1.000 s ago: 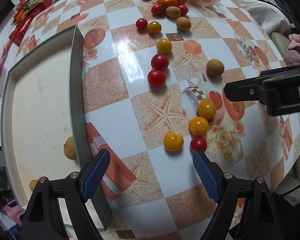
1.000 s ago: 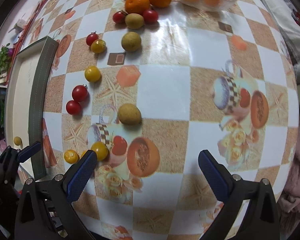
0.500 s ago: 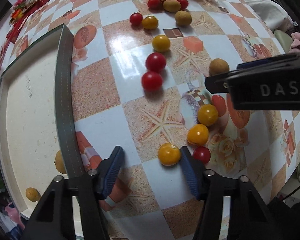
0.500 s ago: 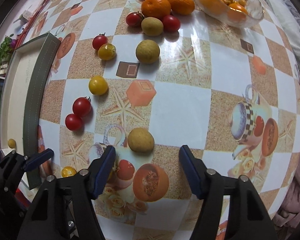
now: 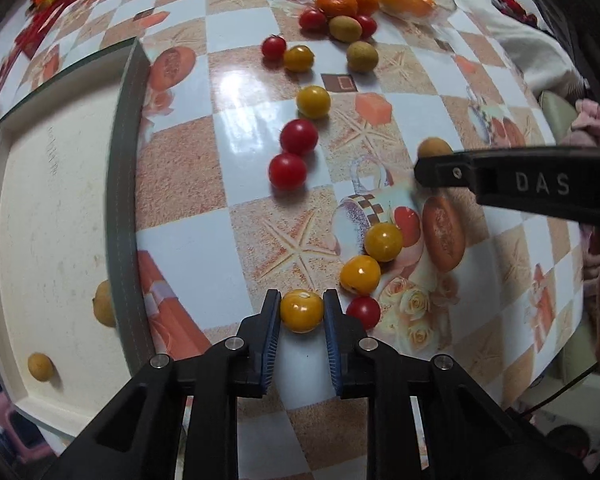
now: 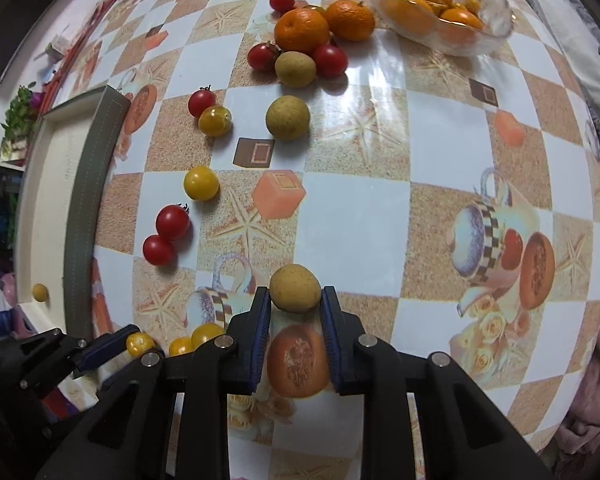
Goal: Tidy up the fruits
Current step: 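Carry the tan fruit and yellow cherry tomato over the tray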
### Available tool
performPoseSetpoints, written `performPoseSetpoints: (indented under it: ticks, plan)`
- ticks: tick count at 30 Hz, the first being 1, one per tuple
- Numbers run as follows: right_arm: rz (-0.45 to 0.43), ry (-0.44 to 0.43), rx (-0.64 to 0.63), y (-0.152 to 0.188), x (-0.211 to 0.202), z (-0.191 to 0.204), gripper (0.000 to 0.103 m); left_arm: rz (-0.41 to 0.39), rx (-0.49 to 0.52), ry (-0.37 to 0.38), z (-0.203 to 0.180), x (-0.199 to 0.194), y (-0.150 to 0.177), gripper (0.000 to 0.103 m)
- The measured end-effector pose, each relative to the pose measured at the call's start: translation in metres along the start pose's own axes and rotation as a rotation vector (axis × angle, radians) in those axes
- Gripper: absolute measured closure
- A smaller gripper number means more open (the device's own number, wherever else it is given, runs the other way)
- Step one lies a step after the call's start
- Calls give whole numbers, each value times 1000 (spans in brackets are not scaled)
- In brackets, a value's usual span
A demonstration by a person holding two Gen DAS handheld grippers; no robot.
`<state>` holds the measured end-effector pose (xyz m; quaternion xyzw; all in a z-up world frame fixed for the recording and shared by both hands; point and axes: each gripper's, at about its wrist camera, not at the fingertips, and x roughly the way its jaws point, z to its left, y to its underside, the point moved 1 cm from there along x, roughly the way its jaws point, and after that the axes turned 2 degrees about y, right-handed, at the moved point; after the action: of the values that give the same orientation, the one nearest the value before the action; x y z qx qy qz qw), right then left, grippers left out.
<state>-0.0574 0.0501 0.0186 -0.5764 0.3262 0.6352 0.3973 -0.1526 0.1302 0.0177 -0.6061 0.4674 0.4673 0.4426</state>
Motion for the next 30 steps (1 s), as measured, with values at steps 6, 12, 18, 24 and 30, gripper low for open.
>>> performPoseSetpoints:
  ticks: [6, 12, 18, 24, 30]
  plan:
    - [1, -36, 36, 9, -11, -8, 76, -29, -35, 32, 12, -18, 3, 80]
    - [-7, -56, 43, 29, -7, -23, 76, -56, -40, 36, 20, -42, 22, 80]
    - [-12, -47, 25, 31, -13, -15, 76, -73, -62, 30, 34, -54, 36, 80]
    - [-21, -41, -5, 29, -18, 5, 75, -104, -84, 21, 49, -67, 44, 80]
    - [-32, -42, -54, 22, -22, 35, 75, -135, -124, 12, 76, -81, 49, 80]
